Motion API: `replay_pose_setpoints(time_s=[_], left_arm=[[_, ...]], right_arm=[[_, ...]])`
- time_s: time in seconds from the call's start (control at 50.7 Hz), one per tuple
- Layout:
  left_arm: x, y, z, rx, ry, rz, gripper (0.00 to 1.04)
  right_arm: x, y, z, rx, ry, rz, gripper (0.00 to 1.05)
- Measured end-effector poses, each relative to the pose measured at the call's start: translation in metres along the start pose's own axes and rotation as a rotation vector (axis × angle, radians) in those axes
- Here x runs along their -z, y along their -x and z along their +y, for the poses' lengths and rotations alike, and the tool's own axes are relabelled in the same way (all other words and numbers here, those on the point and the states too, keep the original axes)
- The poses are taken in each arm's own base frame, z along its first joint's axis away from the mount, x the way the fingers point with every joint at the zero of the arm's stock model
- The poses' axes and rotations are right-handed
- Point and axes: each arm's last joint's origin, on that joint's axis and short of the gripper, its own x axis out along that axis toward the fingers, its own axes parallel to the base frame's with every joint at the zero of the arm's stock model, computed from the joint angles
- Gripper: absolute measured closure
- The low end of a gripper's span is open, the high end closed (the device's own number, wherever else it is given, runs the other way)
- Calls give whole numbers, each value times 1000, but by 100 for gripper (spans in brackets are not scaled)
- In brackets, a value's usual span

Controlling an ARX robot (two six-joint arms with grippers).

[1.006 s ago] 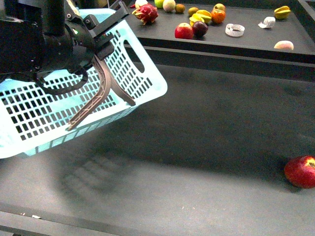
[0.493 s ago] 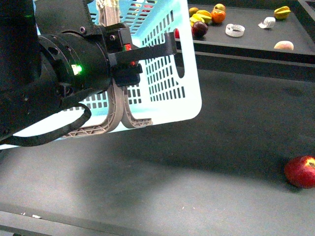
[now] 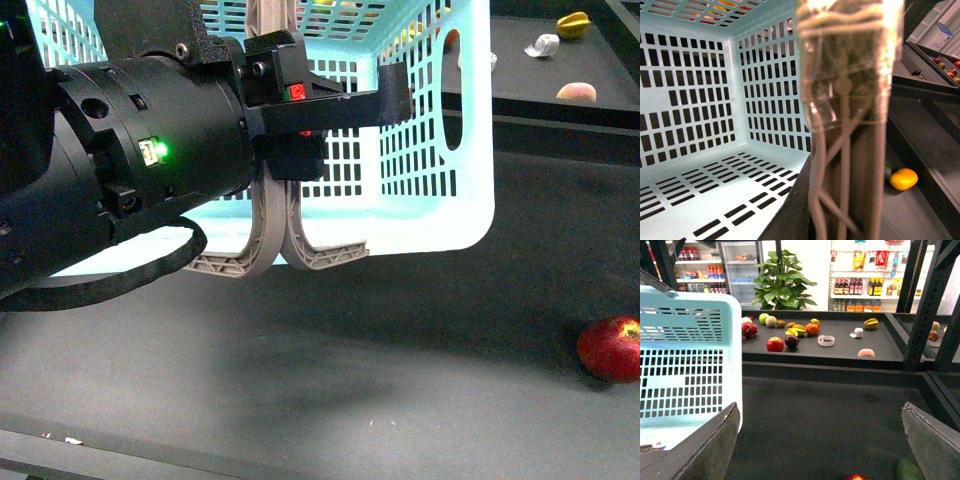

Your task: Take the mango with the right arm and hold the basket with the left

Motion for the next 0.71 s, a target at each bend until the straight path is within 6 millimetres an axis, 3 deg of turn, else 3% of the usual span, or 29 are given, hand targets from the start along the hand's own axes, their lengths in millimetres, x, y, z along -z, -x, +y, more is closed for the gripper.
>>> replay_pose_setpoints(time_s=[0.71], left_arm=[[15, 3, 0, 25, -68, 41, 99]], right_arm=[[0, 0, 0, 0, 0, 0, 8]])
